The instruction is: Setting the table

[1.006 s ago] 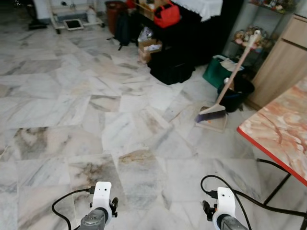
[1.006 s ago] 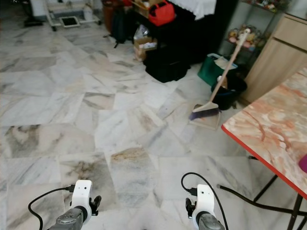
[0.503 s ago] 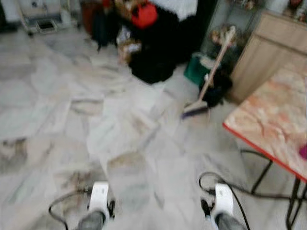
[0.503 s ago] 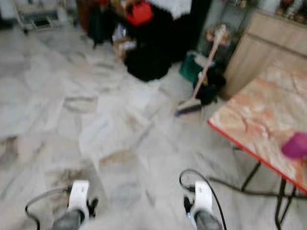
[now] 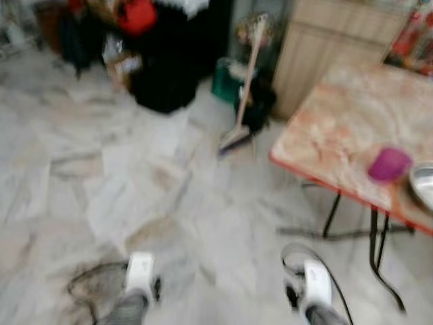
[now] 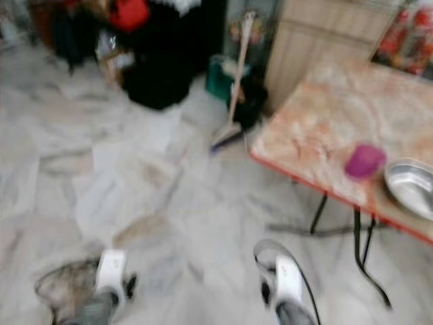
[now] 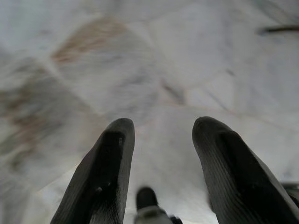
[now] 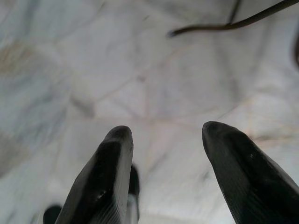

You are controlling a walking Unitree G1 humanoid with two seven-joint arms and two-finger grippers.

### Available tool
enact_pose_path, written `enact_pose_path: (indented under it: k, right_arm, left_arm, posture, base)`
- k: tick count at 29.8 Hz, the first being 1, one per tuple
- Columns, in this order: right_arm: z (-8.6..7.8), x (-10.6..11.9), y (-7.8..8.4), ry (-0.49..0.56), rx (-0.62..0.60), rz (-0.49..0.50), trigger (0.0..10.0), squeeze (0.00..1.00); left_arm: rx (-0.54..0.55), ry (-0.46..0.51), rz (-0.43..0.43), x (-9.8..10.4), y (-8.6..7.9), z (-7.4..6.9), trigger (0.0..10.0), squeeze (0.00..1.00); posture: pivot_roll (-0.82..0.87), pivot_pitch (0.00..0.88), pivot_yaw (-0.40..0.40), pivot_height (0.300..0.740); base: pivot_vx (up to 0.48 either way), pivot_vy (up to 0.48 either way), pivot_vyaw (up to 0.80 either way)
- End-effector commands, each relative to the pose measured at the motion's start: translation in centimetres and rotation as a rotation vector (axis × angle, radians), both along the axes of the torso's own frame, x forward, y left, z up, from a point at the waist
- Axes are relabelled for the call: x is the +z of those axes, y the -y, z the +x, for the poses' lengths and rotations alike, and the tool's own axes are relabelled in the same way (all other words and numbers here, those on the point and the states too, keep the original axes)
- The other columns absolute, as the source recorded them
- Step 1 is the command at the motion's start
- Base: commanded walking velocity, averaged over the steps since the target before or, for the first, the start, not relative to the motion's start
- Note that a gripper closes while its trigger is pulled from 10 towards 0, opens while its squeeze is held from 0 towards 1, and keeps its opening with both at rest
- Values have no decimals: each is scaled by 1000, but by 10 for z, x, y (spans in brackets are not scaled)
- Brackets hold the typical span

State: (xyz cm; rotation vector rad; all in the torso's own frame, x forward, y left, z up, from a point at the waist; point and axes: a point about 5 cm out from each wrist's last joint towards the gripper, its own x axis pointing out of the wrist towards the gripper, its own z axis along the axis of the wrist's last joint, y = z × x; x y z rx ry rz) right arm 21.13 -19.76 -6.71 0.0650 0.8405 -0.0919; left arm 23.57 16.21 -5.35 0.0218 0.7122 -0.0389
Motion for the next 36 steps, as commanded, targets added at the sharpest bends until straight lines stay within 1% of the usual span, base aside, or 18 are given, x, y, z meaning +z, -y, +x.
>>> enact_pose_path:
  k: [1,18,25,30,36]
  right_arm:
    - [-4,-3,-3,-12,-7,13,10000,0]
    - [-5,-4,-4,-13,-19,18,10000,0]
    - [-4,-3,-5,-7,-15,23,10000,0]
    - [-3,-2,-6,2,-11,25,10000,0]
    - [-1,-1,-9,14,-6,34,10000,0]
  left_arm:
    - [-3,-26,21,-4,-7,-7,10000,0]
    - [-5,-21,20,-3,-9,-5,10000,0]
    - [-11,-24,21,-3,-9,-6,10000,0]
    - [-14,-28,22,-4,-9,-6,10000,0]
    - [-33,-32,48,-4,-10,-6,10000,0]
  posture:
    - [36,95,-59,740]
    - [34,93,-50,740]
    - [37,67,-50,740]
    - [39,48,-48,740]
    - [41,35,-44,740]
  base:
    - [0,0,-731]
    - [0,0,-731]
    - [0,0,-722]
    - [0,0,0]
    - [0,0,0]
